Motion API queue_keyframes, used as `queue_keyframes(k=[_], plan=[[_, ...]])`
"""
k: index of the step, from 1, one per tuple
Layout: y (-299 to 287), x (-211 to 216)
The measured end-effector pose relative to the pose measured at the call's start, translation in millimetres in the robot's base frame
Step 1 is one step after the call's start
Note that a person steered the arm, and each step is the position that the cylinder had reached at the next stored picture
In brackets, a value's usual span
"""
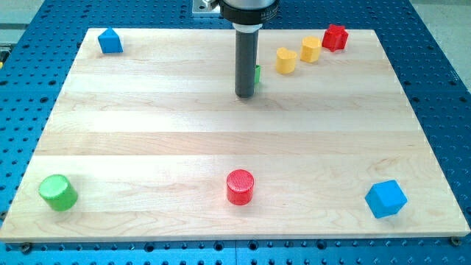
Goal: Put the red circle to the top right of green circle
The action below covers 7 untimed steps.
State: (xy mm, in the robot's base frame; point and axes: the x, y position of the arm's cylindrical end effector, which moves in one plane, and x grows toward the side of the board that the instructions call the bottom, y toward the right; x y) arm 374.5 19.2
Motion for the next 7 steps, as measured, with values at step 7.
queue_keyframes(k=[7], plan=[[-63, 167]])
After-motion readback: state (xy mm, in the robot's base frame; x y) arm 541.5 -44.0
